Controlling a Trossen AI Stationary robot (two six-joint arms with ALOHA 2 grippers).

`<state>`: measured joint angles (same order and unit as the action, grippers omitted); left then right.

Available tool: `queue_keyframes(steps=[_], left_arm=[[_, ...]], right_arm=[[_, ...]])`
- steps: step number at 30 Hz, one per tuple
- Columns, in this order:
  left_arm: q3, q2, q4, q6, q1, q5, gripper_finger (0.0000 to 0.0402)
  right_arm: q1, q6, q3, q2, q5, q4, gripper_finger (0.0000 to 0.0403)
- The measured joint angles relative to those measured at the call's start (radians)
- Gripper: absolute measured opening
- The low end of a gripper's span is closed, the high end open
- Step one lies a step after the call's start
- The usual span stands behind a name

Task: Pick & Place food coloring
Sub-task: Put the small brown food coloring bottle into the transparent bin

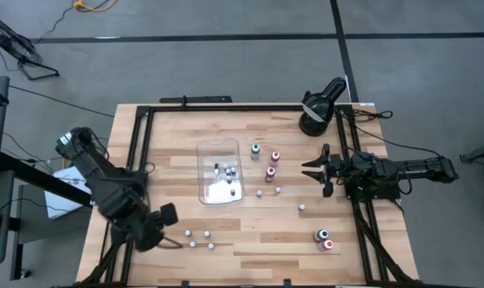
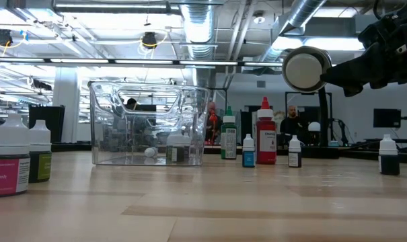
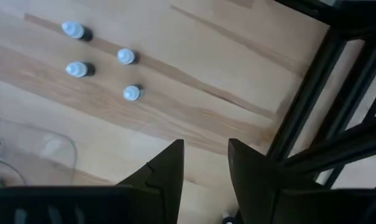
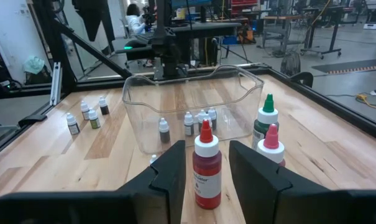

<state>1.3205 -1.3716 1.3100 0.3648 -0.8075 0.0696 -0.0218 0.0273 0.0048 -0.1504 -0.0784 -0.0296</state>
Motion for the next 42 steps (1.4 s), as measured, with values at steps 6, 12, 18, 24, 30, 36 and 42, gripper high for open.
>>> queue_keyframes(steps=[6, 12, 18, 24, 30, 36, 42], left_arm=[[-0.001, 0.0, -0.02, -0.093, -0.053, -0.063, 0.0117], [-0.084, -0.001, -0.114, -0.198, -0.055, -0.127, 0.0117], [-0.216, -0.001, -0.265, -0.245, -0.075, -0.163, 0.0117], [-0.336, -0.001, -0.455, -0.234, -0.112, -0.232, 0.0117], [-0.413, -0.001, -0.564, -0.234, -0.124, -0.346, 0.0117], [-0.462, -0.013, -0.641, -0.219, -0.096, -0.365, 0.0117], [-0.477, -0.069, -0.697, -0.178, -0.053, -0.418, 0.0117]], right_arm=[[0.0, 0.0, 0.0, 0.0, 0.0, 0.0, 0.0113], [0.0, 0.0, 0.0, 0.0, 0.0, 0.0, 0.0113], [0.0, 0.0, 0.0, 0.0, 0.0, 0.0, 0.0113], [0.0, 0.0, 0.0, 0.0, 0.0, 0.0, 0.0113], [0.0, 0.0, 0.0, 0.0, 0.0, 0.0, 0.0113], [0.0, 0.0, 0.0, 0.0, 0.0, 0.0, 0.0113], [0.0, 0.0, 0.0, 0.0, 0.0, 0.0, 0.0113]])
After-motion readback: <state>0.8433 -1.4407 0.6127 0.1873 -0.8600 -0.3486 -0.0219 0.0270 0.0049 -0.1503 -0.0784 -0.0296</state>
